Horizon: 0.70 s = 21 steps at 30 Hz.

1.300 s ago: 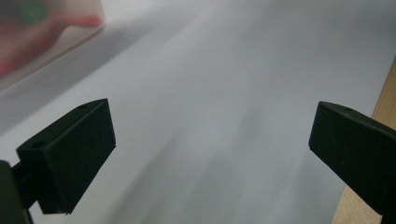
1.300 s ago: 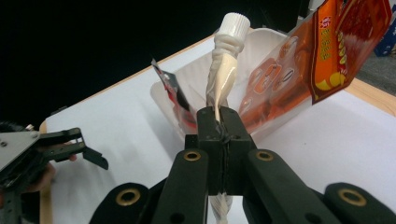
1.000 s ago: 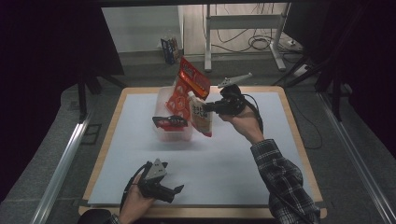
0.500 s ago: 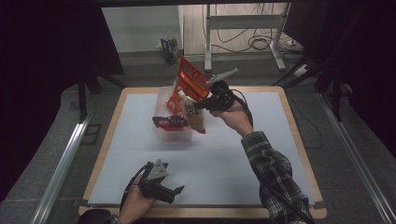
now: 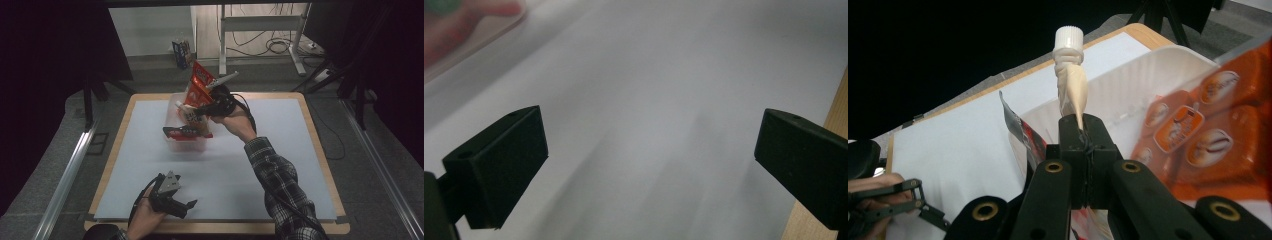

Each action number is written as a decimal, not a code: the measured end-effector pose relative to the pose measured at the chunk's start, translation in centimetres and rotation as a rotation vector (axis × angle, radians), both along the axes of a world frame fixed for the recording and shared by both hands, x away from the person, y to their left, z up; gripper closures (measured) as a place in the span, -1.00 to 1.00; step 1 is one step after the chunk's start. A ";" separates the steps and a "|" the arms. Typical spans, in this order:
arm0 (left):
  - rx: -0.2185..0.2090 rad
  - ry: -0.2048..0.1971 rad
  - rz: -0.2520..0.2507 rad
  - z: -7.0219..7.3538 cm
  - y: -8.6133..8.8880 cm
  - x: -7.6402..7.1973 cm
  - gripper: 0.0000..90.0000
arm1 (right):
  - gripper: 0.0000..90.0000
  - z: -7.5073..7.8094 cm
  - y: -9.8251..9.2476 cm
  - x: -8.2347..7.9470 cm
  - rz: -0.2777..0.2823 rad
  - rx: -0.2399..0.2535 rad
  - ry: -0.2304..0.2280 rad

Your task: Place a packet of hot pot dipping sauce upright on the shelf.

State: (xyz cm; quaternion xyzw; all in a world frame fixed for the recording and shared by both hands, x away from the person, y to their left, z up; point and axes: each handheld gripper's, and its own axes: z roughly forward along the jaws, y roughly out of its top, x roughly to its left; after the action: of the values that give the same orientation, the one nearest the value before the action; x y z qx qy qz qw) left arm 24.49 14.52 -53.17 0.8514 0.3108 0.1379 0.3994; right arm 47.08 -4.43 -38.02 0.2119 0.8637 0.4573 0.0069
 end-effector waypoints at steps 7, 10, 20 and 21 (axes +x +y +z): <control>0.001 0.000 -0.001 0.0 0.0 0.0 -0.99 | 0.95 -0.6 1.8 0.2 0.017 0.004 0.005; 0.001 0.000 -0.003 0.0 0.0 0.0 -0.99 | 0.95 -0.8 2.3 0.3 0.024 0.003 0.003; 0.001 -0.015 -0.004 0.0 0.0 -0.1 -0.99 | 0.95 -1.2 3.4 0.2 0.025 0.016 0.001; 0.005 -0.018 -0.006 0.0 0.0 -0.1 -0.99 | 0.95 -1.3 3.6 0.2 0.026 0.015 0.000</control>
State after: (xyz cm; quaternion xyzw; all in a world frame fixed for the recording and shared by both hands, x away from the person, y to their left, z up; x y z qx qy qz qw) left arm 24.38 14.50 -53.22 0.8521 0.3043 0.1450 0.4003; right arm 47.24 -0.83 -39.36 0.2008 0.8629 0.4638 -0.0009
